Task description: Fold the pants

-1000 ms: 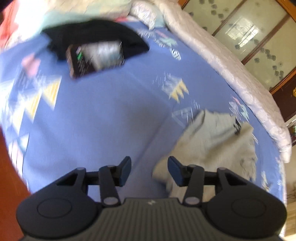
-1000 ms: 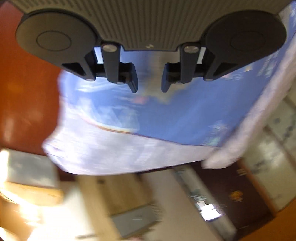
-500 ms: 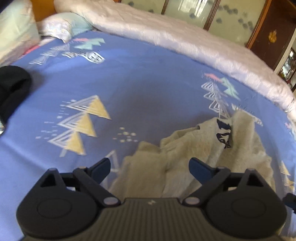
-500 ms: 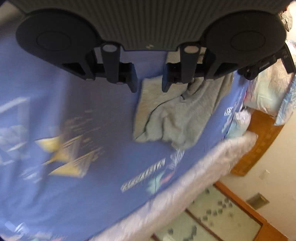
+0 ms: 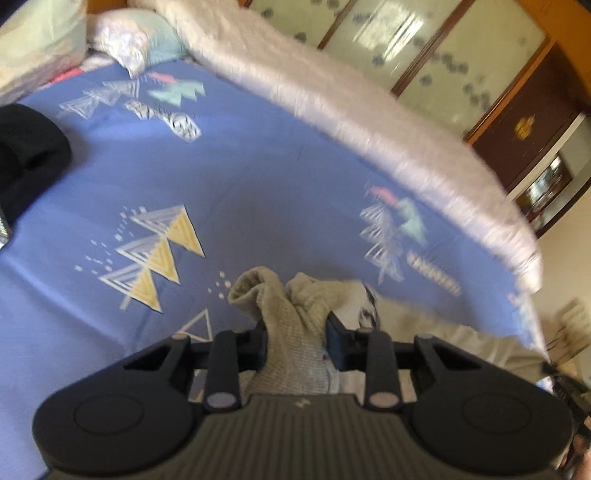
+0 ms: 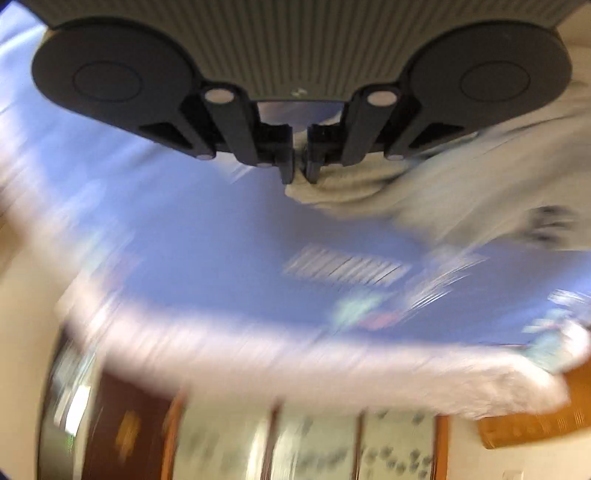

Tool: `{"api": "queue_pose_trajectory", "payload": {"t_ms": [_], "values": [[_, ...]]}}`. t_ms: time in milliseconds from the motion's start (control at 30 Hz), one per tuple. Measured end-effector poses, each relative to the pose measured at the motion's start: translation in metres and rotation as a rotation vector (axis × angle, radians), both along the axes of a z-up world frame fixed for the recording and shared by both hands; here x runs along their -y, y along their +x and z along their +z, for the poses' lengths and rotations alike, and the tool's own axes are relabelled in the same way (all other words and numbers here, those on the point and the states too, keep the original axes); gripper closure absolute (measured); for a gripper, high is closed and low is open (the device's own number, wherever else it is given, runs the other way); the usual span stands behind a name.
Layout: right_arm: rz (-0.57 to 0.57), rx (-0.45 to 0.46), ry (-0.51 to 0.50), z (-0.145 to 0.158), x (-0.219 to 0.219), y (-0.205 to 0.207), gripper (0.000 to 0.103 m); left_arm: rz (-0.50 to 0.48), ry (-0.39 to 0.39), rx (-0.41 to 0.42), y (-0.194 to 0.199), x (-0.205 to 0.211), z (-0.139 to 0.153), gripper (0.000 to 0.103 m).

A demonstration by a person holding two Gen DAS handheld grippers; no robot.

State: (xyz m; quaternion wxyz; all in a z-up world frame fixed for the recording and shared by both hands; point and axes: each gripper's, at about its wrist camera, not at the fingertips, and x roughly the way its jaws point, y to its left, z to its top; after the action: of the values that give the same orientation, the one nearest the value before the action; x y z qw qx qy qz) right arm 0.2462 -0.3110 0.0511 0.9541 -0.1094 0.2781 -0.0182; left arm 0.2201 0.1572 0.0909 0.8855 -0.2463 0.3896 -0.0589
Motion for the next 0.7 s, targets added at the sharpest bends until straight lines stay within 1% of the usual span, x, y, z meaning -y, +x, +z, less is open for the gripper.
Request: {"api": "queue_pose_trajectory", "payload": {"t_ms": [33, 67, 100, 133, 200, 233, 300, 433, 467, 500, 533, 567, 600, 667, 700], "values": [[-0.023, 0.086, -0.108, 0.014, 0.007, -0.012, 0.095, 0.000, -0.013, 0.011, -0.008, -0.004, 0.006, 0.075], [-0.041, 0.155, -0.182, 0.026, 0.015, -0.026, 0.095, -0.003, -0.027, 0.017, -0.016, -0.007, 0.010, 0.076], [-0.052, 0.207, -0.230, 0.035, 0.024, -0.042, 0.095, -0.009, -0.042, 0.023, -0.027, -0.011, 0.012, 0.076], [-0.069, 0.241, -0.265, 0.040, 0.035, -0.062, 0.094, -0.010, -0.049, 0.027, -0.036, -0.014, 0.013, 0.076], [-0.091, 0.261, -0.316, 0.036, 0.060, -0.102, 0.094, -0.021, -0.063, 0.022, -0.060, -0.018, 0.009, 0.076], [-0.097, 0.243, -0.330, 0.029, 0.070, -0.122, 0.093, -0.026, -0.073, 0.012, -0.071, -0.020, 0.006, 0.076], [-0.091, 0.179, -0.337, 0.003, 0.086, -0.166, 0.091, -0.032, -0.085, -0.016, -0.095, -0.024, -0.005, 0.076], [-0.140, -0.019, -0.333, -0.057, 0.099, -0.238, 0.089, -0.024, -0.045, -0.082, -0.131, -0.028, -0.025, 0.075], [-0.156, -0.071, -0.314, -0.070, 0.104, -0.255, 0.086, -0.026, -0.047, -0.102, -0.138, -0.029, -0.032, 0.075], [-0.175, -0.116, -0.287, -0.077, 0.108, -0.266, 0.080, -0.030, -0.047, -0.110, -0.142, -0.030, -0.035, 0.074], [-0.192, -0.146, -0.258, -0.075, 0.104, -0.265, 0.074, -0.033, -0.042, -0.111, -0.146, -0.031, -0.037, 0.074], [-0.205, -0.164, -0.218, -0.077, 0.102, -0.272, 0.073, -0.034, -0.038, -0.104, -0.149, -0.031, -0.037, 0.071], [-0.210, -0.177, -0.173, -0.075, 0.107, -0.278, 0.073, -0.034, -0.034, -0.091, -0.151, -0.031, -0.034, 0.068], [-0.229, -0.186, -0.114, -0.066, 0.113, -0.272, 0.074, -0.030, -0.013, -0.069, -0.151, -0.029, -0.028, 0.064], [-0.247, -0.177, -0.085, -0.057, 0.115, -0.267, 0.074, -0.035, 0.010, -0.053, -0.149, -0.027, -0.024, 0.063]]}}
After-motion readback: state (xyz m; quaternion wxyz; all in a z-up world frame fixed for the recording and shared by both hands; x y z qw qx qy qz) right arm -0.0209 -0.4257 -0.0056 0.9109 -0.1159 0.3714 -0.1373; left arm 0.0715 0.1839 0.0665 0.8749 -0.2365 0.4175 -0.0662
